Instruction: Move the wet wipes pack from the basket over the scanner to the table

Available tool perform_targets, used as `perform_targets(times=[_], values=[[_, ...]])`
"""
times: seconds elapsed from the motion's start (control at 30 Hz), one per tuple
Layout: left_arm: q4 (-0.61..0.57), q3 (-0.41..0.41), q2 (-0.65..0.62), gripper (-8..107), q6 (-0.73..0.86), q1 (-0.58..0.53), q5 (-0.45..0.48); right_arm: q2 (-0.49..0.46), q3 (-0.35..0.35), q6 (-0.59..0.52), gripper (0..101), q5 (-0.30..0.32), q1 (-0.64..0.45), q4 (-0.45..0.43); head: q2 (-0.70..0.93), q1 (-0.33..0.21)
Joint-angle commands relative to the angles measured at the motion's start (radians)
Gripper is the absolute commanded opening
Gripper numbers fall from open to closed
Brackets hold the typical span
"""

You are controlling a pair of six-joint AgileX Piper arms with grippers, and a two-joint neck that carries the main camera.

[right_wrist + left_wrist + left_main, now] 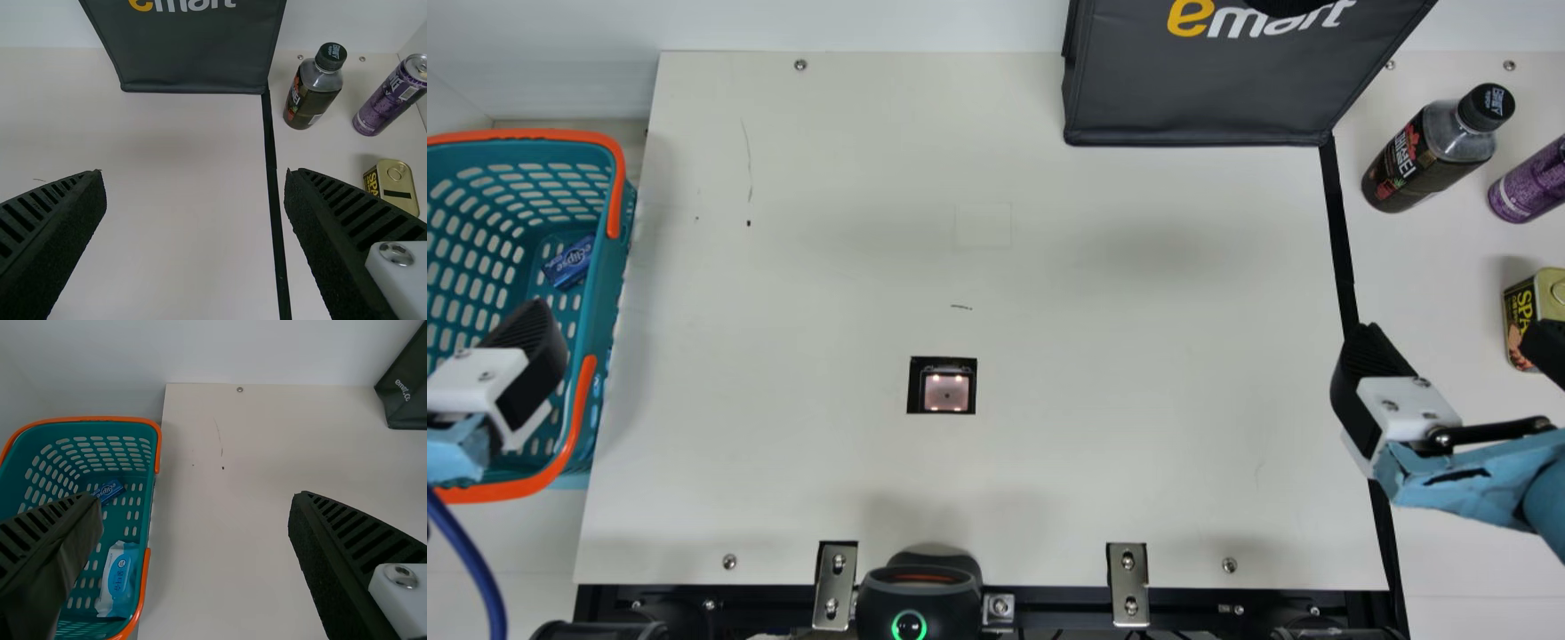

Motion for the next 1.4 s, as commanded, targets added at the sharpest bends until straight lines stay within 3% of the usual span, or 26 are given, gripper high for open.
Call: perform_targets(times=[0.0,0.47,0.83,1.1,1.37], values=[[0.000,0.000,0.000,90,0.000,0.000,0.000,0.000,0.000,0.000,95,0.000,0.000,0.000,0.025,-0.029],[0.000,0.000,0.000,90,0.000,0.000,0.000,0.000,0.000,0.000,95,0.000,0.000,0.000,0.351,-0.029],[0.009,-0.003,0.019,90,-0.019,0.018,0.001,0.000,0.000,0.000,95,0.000,0.000,0.000,0.351,-0.029],[0.009,-0.025,0.123,90,-0.093,0.157,0.007,0.000,0.000,0.000,95,-0.001,0.000,0.000,0.351,-0.029],[-0.073,-0.067,0.236,90,-0.022,0.411,0.007,0.000,0.000,0.000,95,-0.001,0.000,0.000,0.351,-0.029]])
